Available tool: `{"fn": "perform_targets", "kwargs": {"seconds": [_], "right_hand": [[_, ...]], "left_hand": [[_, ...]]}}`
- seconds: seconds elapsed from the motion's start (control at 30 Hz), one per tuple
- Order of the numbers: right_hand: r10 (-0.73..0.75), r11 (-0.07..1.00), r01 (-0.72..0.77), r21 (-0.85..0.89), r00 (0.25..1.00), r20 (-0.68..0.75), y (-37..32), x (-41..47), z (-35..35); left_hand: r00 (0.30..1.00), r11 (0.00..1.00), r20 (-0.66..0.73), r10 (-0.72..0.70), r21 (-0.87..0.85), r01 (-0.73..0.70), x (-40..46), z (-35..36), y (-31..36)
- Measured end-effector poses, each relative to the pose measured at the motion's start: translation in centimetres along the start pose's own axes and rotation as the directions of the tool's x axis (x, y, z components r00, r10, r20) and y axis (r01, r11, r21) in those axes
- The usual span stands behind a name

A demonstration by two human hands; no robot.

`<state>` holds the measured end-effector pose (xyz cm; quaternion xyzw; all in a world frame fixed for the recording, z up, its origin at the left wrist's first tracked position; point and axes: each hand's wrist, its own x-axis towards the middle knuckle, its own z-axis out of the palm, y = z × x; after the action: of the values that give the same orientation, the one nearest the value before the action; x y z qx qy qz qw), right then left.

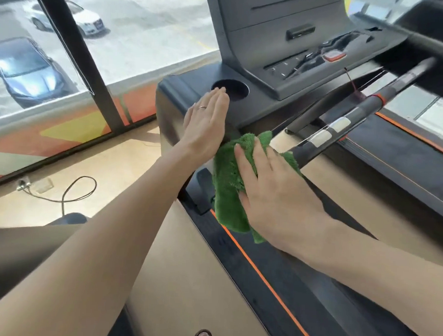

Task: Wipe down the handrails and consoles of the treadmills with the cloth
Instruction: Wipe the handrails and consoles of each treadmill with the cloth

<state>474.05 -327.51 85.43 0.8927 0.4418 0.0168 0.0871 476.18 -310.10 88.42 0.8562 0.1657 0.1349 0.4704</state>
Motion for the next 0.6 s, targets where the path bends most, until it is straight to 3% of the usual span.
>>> {"fn": "perform_targets", "kwargs": {"seconds": [0.07,0.2,0.3,0.37,0.43,0.53,0.6], "right_hand": [[-0.007,1.0,0.007,0.001,0.999,-0.05,0.0,1.9,-0.6],[-0.038,0.994,0.044,0.098,0.997,-0.065,-0.3,8.1,-2.4],[-0.026,0.983,0.027,0.18,1.0,-0.012,-0.2,13.3,-3.8],[-0.015,0.982,0.017,0.189,1.0,-0.01,-0.5,13.9,-3.9],[-0.034,0.989,0.037,0.146,0.999,-0.024,-0.7,11.7,-3.2],[-0.16,0.987,0.156,-0.038,0.98,-0.117,-1.2,7.7,-1.8],[-0.205,0.974,0.196,-0.11,0.976,-0.073,-1.1,7.1,-1.7]], "left_hand": [[0.999,0.999,-0.035,-0.006,-0.043,0.004,1.2,-0.7,-0.9],[0.97,0.948,-0.155,-0.185,-0.287,0.135,4.2,-2.9,-4.1],[0.95,0.918,-0.159,-0.27,-0.339,0.204,6.9,-3.5,-9.5],[0.938,0.913,-0.15,-0.313,-0.32,0.253,5.6,-4.5,-8.3],[0.933,0.895,-0.1,-0.344,-0.334,0.295,3.8,-5.5,-5.4],[0.922,0.887,-0.13,-0.366,-0.348,0.303,4.3,-6.0,-6.1],[0.91,0.885,-0.164,-0.381,-0.35,0.308,4.6,-6.3,-6.4]]}}
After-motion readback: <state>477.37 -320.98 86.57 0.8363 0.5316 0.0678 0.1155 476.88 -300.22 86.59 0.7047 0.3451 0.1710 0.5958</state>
